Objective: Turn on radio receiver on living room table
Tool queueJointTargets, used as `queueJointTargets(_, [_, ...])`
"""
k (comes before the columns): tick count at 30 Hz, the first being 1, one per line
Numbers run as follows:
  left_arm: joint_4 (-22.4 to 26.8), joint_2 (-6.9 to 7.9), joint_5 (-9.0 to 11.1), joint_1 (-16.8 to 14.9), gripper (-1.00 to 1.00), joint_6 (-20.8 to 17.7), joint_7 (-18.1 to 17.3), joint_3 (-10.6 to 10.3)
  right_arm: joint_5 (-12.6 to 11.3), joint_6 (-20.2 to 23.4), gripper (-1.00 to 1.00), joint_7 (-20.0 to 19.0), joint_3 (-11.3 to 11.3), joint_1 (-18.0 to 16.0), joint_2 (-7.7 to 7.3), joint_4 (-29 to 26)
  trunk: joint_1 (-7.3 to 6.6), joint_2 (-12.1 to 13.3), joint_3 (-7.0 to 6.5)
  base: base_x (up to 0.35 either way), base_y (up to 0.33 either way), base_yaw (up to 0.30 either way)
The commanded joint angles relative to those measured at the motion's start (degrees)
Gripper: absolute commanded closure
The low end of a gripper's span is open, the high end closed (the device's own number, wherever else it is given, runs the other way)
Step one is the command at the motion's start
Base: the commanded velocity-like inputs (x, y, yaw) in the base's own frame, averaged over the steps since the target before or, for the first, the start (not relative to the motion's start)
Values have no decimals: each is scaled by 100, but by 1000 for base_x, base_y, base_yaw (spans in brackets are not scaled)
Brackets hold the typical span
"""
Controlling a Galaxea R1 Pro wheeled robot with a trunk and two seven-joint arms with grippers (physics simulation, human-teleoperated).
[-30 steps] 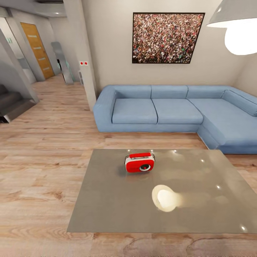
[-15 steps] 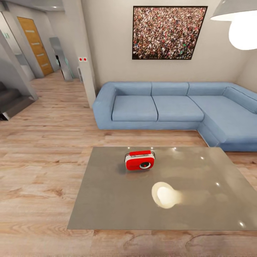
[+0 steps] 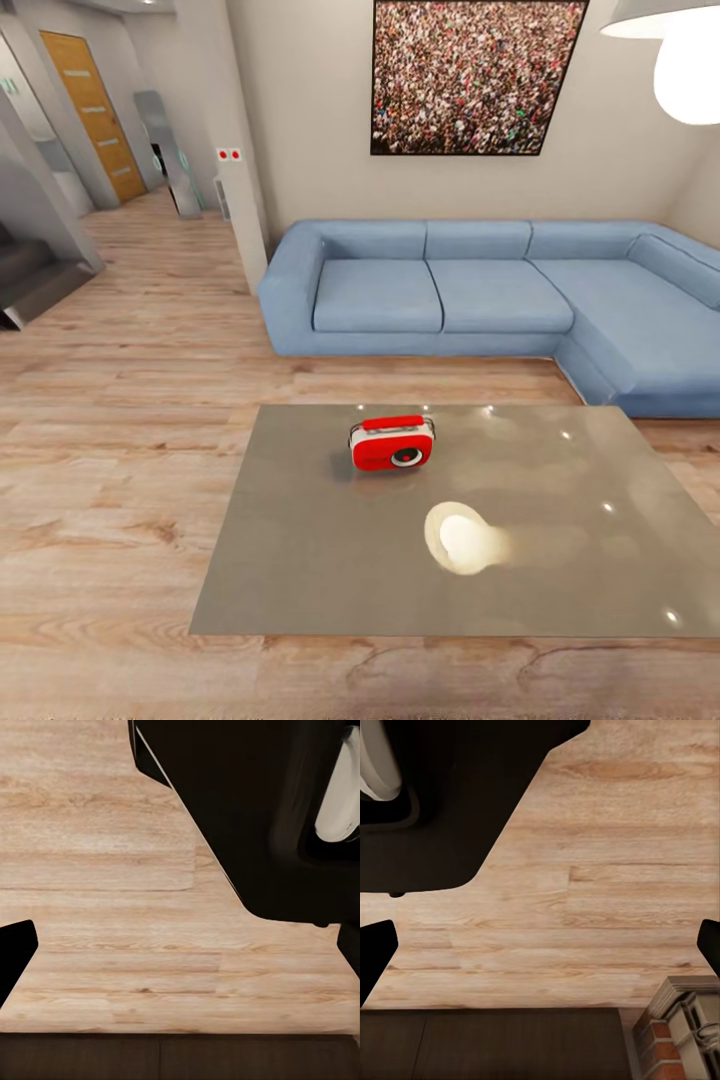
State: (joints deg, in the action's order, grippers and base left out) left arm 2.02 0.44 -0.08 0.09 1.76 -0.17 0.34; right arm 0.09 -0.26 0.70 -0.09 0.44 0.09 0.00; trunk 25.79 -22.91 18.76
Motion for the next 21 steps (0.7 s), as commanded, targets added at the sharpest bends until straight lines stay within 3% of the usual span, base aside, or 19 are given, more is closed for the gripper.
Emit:
queueJointTargets(1, [0, 0, 0, 0, -100, 0, 0, 0, 0, 0, -100, 0, 0, 0, 0, 0, 0, 0, 10, 0, 0, 0])
queueJointTargets(21, [1, -8, -1, 0, -100, 0, 8, 1, 0, 0, -100, 0, 0, 0, 0, 0, 0, 0, 197, 0, 0, 0])
